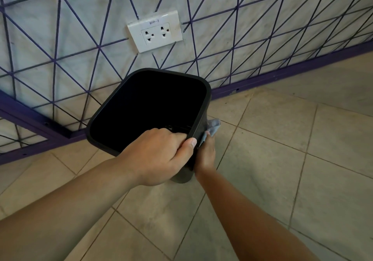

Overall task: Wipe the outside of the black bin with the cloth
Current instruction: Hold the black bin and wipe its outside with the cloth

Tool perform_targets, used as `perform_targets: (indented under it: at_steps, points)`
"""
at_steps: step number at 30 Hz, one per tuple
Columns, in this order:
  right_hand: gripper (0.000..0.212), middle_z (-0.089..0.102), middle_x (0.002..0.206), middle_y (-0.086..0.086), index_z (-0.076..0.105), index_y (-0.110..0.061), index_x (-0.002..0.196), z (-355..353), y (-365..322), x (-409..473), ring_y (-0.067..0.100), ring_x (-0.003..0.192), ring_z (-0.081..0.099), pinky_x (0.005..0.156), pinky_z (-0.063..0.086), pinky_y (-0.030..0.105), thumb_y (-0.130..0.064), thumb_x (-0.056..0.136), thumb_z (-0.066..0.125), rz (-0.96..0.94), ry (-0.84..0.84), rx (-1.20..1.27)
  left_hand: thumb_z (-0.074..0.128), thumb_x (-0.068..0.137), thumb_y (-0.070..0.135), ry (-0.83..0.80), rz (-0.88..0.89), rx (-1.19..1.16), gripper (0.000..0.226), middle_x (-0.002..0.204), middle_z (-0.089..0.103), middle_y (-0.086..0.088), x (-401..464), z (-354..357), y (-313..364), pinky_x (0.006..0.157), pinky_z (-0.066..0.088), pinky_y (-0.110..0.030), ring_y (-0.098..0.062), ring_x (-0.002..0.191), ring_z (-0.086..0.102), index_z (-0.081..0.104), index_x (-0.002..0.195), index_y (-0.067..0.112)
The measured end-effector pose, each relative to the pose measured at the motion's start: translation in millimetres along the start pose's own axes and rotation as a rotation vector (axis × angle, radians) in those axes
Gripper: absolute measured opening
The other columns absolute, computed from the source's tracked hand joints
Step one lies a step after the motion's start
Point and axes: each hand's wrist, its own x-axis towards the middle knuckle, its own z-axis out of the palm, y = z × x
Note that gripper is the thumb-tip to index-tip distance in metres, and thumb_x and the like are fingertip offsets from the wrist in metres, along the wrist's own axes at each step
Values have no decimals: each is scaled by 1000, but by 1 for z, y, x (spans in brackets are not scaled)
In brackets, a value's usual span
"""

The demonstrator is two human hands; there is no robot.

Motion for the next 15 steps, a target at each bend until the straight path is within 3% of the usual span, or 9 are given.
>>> perform_targets:
  at_steps: [3, 6, 10, 15]
  points:
    - [63, 48, 169, 18, 47, -16, 165, 1, -5, 7, 36, 159, 44, 133, 33, 59, -50, 114, 32, 14, 7, -21, 24, 101, 49, -16, -2, -7, 46, 49, 45, 7, 0, 0, -1, 49, 28, -17, -7, 51, 52, 43, 62, 32]
    - [83, 40, 175, 10, 40, -19, 169, 7, -2, -2, 29, 167, 33, 136, 27, 59, -62, 98, 33, -93, 8, -60, 26, 98, 50, -18, 1, -27, 45, 50, 48, 7, 1, 1, -3, 48, 33, -17, -6, 52, 55, 47, 63, 31]
    - [59, 58, 159, 19, 54, -10, 158, 0, -5, 23, 35, 153, 52, 131, 38, 56, -45, 117, 31, -9, 9, -51, 24, 97, 53, 10, 14, -4, 50, 51, 50, 3, 1, 0, -6, 48, 33, -20, -12, 52, 54, 49, 63, 27]
    - [64, 57, 160, 20, 52, -10, 160, -16, -20, 41, 36, 151, 52, 130, 39, 47, -52, 117, 29, 31, 30, -44, 22, 94, 61, -51, 37, -45, 50, 48, 43, 5, -6, -4, -10, 47, 34, -20, -9, 52, 53, 43, 60, 30]
